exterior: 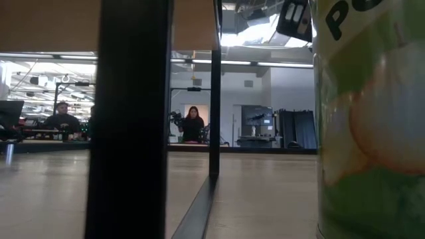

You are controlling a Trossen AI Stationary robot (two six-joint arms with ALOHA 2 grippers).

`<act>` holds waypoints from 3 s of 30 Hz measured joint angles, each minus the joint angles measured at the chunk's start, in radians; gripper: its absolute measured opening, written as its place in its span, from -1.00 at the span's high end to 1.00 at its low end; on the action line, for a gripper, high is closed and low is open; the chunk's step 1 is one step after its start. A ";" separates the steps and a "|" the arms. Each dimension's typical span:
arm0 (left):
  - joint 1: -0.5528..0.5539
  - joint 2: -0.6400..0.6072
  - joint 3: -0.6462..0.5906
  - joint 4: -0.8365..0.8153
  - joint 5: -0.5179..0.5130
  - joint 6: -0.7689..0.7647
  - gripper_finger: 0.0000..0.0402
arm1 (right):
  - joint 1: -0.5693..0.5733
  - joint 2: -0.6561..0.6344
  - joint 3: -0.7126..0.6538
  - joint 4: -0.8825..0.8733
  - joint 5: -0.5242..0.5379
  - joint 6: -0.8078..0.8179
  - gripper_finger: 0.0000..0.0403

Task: Pick and place cans onto a shelf
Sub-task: Put the canned pears on the shelf

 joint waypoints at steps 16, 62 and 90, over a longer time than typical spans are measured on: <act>0.000 0.000 0.000 0.000 0.000 0.000 1.00 | 0.011 0.081 0.001 -0.004 -0.020 0.027 0.61; 0.000 0.000 0.000 0.000 0.003 0.000 1.00 | 0.011 0.147 0.050 -0.020 -0.034 0.030 0.97; 0.000 0.000 0.000 0.000 0.003 0.053 1.00 | -0.032 0.151 0.598 -0.852 0.176 -0.033 1.00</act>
